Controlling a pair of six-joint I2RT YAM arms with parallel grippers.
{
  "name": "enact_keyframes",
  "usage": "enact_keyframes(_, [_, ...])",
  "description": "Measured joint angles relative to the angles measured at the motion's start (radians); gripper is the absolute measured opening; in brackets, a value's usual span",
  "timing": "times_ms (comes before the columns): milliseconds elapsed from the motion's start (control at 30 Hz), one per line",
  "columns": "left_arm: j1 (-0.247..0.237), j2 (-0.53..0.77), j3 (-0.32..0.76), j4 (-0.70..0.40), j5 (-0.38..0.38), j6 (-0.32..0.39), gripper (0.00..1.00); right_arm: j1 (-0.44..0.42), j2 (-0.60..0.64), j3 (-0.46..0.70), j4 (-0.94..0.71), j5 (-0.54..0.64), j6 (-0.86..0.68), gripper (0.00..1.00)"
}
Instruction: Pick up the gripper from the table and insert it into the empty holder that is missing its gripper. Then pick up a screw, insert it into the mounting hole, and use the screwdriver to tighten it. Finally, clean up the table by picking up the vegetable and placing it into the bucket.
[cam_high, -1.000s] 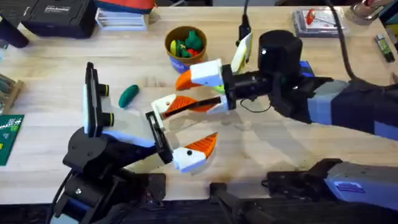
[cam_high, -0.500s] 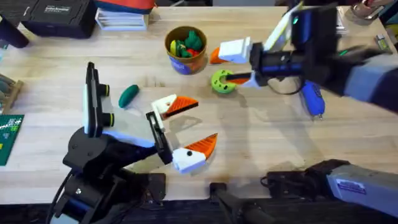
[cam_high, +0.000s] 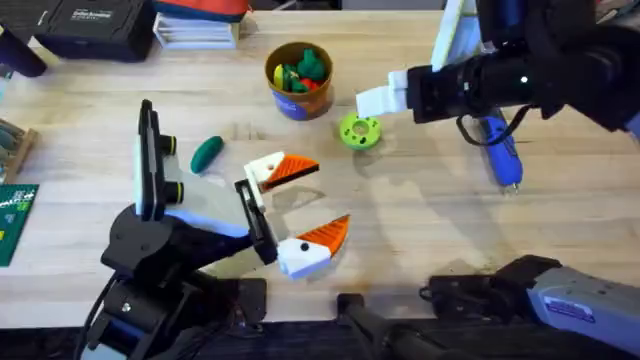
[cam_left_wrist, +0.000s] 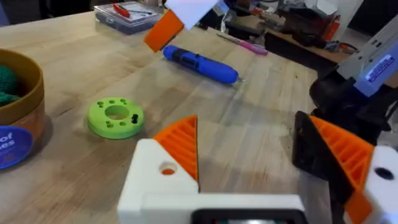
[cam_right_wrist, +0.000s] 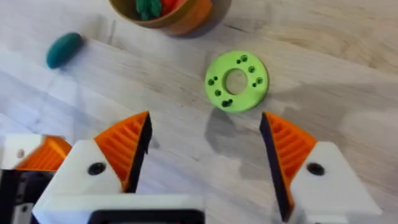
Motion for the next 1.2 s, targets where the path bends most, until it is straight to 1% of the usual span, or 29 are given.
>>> enact_keyframes(100, [0.000, 0.000, 0.000, 0.000, 0.000, 0.000, 0.986, 0.000, 0.000, 0.000, -0.001, 0.020, -0.027, 0.994])
enact_keyframes(333, [0.000, 0.000, 0.000, 0.000, 0.000, 0.000, 0.986, 0.001, 0.025, 0.000, -0.030, 0.015, -0.077, 0.994])
enact_keyframes(367, [0.000, 0.000, 0.000, 0.000, 0.000, 0.000, 0.986, 0.001, 0.045, 0.000, -0.038, 0.014, -0.084, 0.942])
enact_keyframes(467, [0.000, 0.000, 0.000, 0.000, 0.000, 0.000, 0.986, 0.001, 0.057, 0.000, -0.039, 0.014, -0.086, 0.909])
enact_keyframes(600, [0.000, 0.000, 0.000, 0.000, 0.000, 0.000, 0.986, 0.011, 0.077, 0.000, -0.039, 0.015, -0.090, 0.818])
enact_keyframes(733, [0.000, 0.000, 0.000, 0.000, 0.000, 0.000, 0.986, 0.047, 0.108, 0.000, -0.039, 0.015, -0.107, 0.717])
enact_keyframes(833, [0.000, 0.000, 0.000, 0.000, 0.000, 0.000, 0.986, 0.080, 0.144, 0.000, -0.038, 0.016, -0.131, 0.693])
enact_keyframes(933, [0.000, 0.000, 0.000, 0.000, 0.000, 0.000, 0.986, 0.104, 0.187, 0.000, -0.037, 0.028, -0.142, 0.639])
enact_keyframes(1100, [0.000, 0.000, 0.000, 0.000, 0.000, 0.000, 0.986, 0.116, 0.241, 0.000, -0.017, 0.063, -0.154, 0.570])
enact_keyframes(1200, [0.000, 0.000, 0.000, 0.000, 0.000, 0.000, 0.986, 0.117, 0.257, 0.000, 0.010, 0.072, -0.157, 0.551])
